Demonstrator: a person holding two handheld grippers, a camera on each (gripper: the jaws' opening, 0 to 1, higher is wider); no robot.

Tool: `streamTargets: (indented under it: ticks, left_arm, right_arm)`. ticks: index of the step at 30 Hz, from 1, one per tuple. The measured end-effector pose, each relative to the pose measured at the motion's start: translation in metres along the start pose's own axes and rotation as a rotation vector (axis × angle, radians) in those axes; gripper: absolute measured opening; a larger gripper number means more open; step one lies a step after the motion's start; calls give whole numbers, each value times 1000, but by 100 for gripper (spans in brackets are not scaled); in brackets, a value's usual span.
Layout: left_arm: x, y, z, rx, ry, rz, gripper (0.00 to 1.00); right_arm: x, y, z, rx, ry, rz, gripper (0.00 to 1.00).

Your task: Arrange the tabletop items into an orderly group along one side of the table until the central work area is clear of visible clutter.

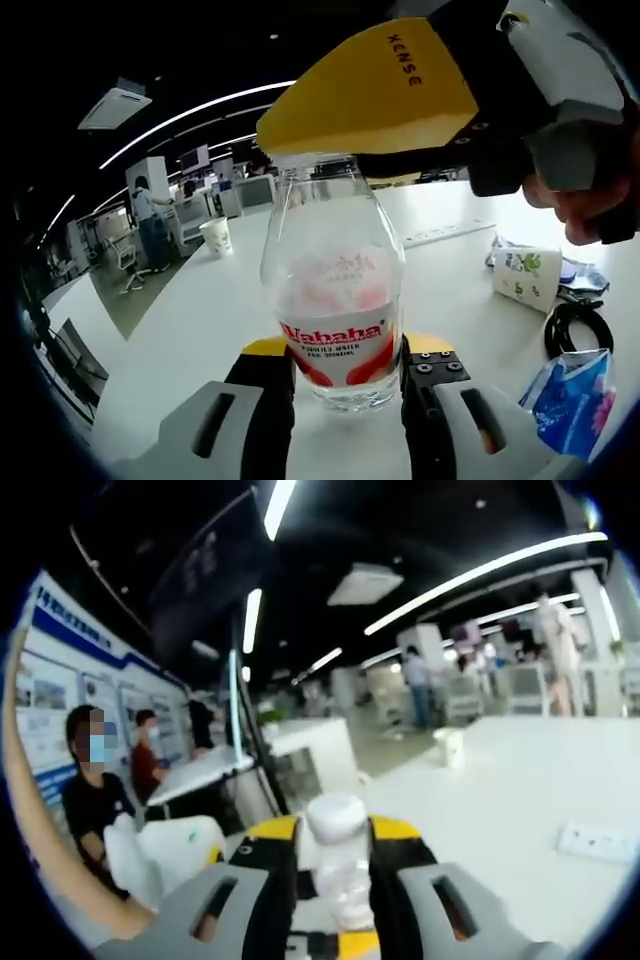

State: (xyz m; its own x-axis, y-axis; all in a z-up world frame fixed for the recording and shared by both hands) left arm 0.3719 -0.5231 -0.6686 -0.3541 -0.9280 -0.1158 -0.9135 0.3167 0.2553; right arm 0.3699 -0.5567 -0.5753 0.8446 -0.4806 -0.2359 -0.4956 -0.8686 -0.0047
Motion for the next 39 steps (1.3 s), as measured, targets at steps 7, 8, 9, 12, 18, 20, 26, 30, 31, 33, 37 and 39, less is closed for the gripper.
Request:
streamTargets:
  ticks: [7,8,9,12,18,20,26,30,31,33,37,39]
  left_arm:
    - [2,4,-8,58,3,34,54]
    - [2,4,-10,73,-2,31,61]
    - [3,5,-13,79,-5,32,63]
    - [3,7,-16,87,7,50,64]
    - [5,14,-16,91,13,75,72]
    - [6,16,-15,86,3,81,72]
    - [6,23,-12,65,19,93,77]
    - [7,26,-17,77,42,113,84]
    - [8,26,-17,77,40,117,85]
    - [6,28,-19,75,45,123,88]
    - [4,34,-21,76,86,136,95]
    - [6,37,-21,72,107,155,97]
  right_arm:
    - [-7,3,0,7,16,1,40]
    - [-7,4,0,8,18,5,40]
    - [-8,5,0,11,26,11,43]
    - [-8,10,-1,16,25,23,45]
    - [-9,21,-6,43,7,54,46]
    - [-11,26,-7,50,-1,71,46]
    - [-11,37,-9,86,-58,134,45]
    - [-11,40,-9,69,-68,144,50]
    - [-11,41,-9,62,-69,154,53]
    - [-9,45,-7,49,-81,177,63]
    - [-8,53,-5,39,-103,222,77]
    - [-8,60,-3,33,-117,242,81]
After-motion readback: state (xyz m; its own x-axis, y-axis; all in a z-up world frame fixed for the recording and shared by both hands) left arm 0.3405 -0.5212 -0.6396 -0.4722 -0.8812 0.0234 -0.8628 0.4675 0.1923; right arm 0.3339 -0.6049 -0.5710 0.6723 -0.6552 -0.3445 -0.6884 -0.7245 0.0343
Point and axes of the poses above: the point that each gripper's makers call its tool centre point, and the gripper's own axes: y roughly backward along the fingers, x roughly to its right, z roughly out of its underside, the point moved 4 cm from there along y, roughly backward along the fingers, and after that the axes turned 7 degrees about x, right-handed, at the moved point
